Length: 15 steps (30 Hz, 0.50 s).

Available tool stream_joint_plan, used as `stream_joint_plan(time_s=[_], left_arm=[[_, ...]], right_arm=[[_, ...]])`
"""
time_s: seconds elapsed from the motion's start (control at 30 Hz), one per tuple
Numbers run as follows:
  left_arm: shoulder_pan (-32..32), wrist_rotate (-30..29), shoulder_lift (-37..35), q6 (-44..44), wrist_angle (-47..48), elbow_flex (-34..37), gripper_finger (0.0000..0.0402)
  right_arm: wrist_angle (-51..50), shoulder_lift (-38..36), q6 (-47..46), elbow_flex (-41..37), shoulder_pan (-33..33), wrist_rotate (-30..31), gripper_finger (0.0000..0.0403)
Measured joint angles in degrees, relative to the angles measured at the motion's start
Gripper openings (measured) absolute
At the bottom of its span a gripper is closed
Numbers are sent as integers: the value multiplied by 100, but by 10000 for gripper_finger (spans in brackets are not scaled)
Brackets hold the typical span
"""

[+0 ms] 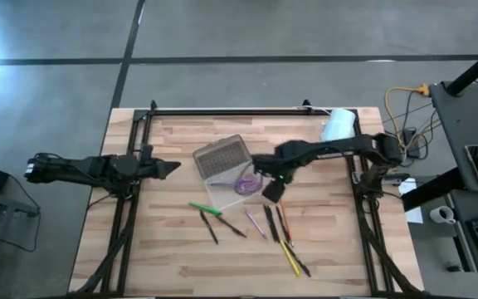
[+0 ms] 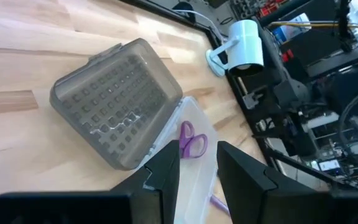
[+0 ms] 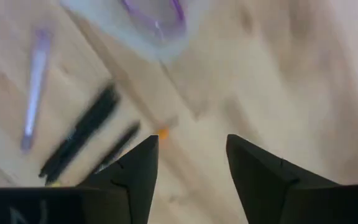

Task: Pick & place school supplies into a supply box
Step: Put the orange pencil into the black supply box

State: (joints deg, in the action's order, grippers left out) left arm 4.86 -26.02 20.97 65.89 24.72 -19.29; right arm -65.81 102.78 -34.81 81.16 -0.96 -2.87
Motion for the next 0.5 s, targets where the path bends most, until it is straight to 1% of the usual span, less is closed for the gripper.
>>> stream_joint_plan(time_s=[0.17, 0.27, 0.4, 0.5], left_arm=[[0, 33, 11, -66, 71, 24, 92], [0, 41, 54, -76, 81, 38, 92], [0, 43, 148, -83, 103, 43, 92], [0, 43, 211, -83, 108, 44, 92]], right_arm=[[665, -697, -1850, -1229, 516, -42, 164], [1269, -886, -2794, -1765, 798, -63, 148], [1722, -840, -3939, -2047, 1000, -67, 133], [1728, -608, -4381, -1995, 1139, -24, 133]])
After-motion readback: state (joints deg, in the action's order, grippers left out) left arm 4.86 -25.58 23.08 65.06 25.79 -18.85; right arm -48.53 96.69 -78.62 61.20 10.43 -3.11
